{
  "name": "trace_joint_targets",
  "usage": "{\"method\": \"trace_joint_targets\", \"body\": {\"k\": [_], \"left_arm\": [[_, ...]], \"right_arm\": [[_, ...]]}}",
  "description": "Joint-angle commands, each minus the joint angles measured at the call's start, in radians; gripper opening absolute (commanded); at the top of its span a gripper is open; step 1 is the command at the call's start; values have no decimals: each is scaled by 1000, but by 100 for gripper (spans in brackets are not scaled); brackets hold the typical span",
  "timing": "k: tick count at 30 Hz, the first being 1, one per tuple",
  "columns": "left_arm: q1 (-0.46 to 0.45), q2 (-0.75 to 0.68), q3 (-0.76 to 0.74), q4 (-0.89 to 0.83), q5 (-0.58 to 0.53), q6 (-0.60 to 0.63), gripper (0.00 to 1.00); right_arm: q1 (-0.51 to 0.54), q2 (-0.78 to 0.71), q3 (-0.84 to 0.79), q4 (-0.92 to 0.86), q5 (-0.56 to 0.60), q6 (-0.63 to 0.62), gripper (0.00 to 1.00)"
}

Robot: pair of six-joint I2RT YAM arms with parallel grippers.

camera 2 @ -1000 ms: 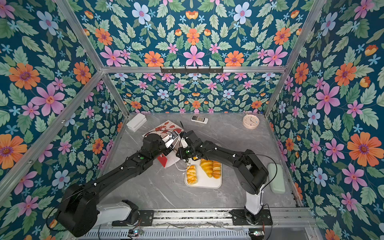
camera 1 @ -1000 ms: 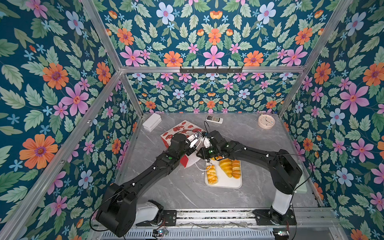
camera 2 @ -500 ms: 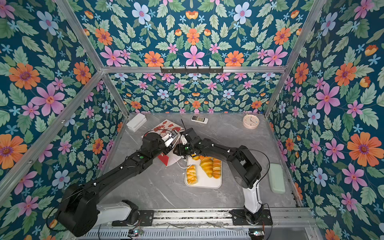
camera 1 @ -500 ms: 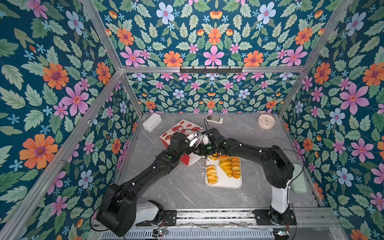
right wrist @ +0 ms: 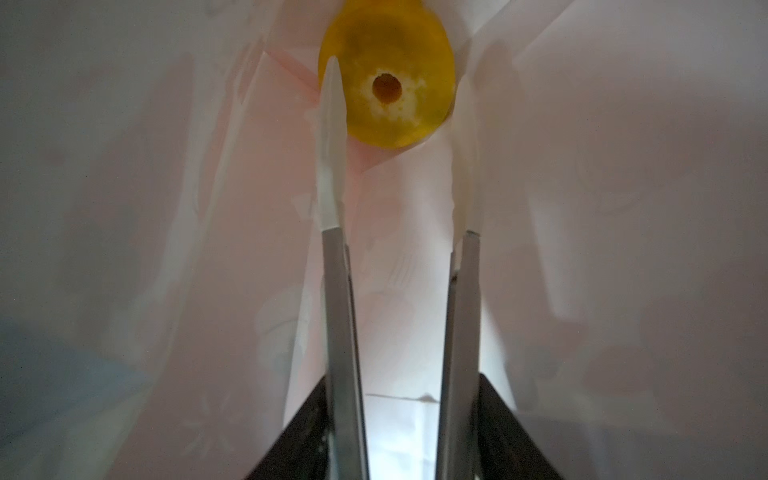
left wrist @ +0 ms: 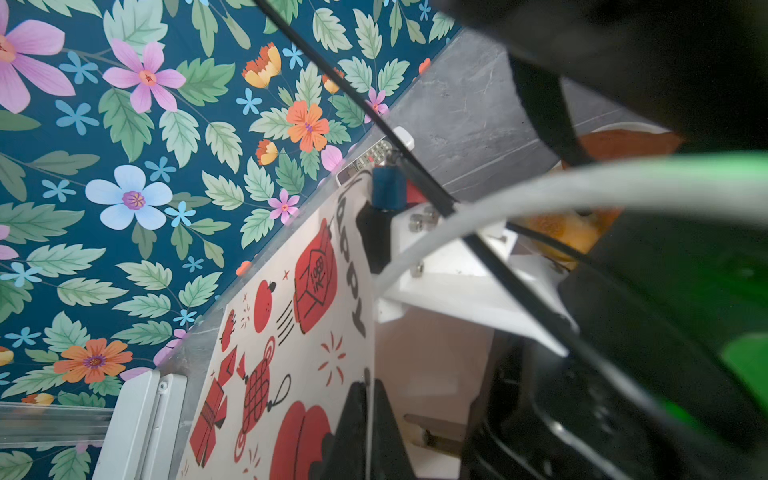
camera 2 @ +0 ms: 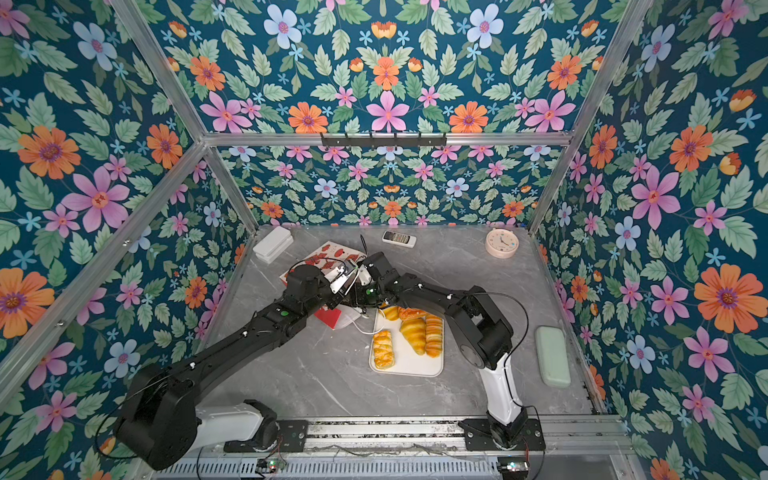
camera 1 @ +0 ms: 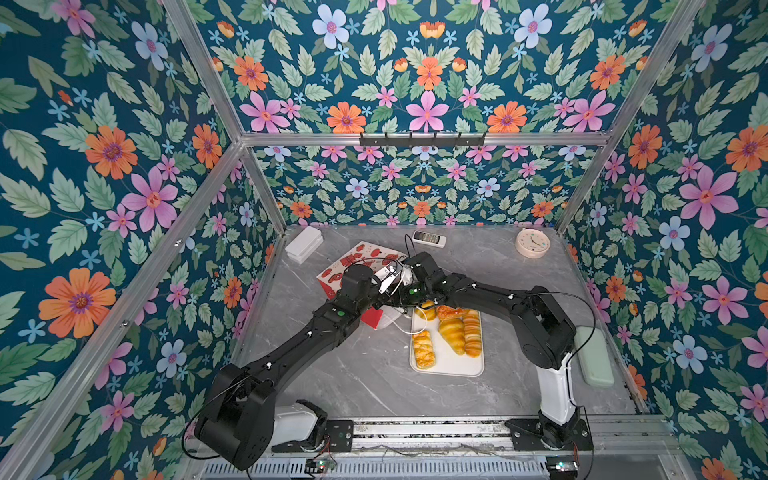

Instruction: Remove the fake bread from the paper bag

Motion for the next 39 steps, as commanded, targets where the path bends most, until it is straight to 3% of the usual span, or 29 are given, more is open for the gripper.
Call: {"method": "trace_joint_targets", "body": {"k": [1, 14, 23, 30, 36, 39], "left_arm": [[-2, 5, 10, -9, 57, 0, 0], [-2, 11, 16, -14, 71, -8, 0], [-2, 1, 23, -14, 76, -15, 0], [-3, -14, 15, -17, 66, -12, 0], [-2, -16, 9, -19, 61, -11, 0], [-3, -20, 5, -19, 50, -3, 0]], "right_arm": [[2, 25, 31, 47, -46, 13, 50], [1, 92, 92, 96, -117, 73, 51], [10, 140, 128, 103, -99, 90, 47], [10, 129, 102, 133, -84, 100, 30], [10, 97, 52, 164, -94, 98, 6], [8, 67, 14, 163, -77, 88, 1]]}}
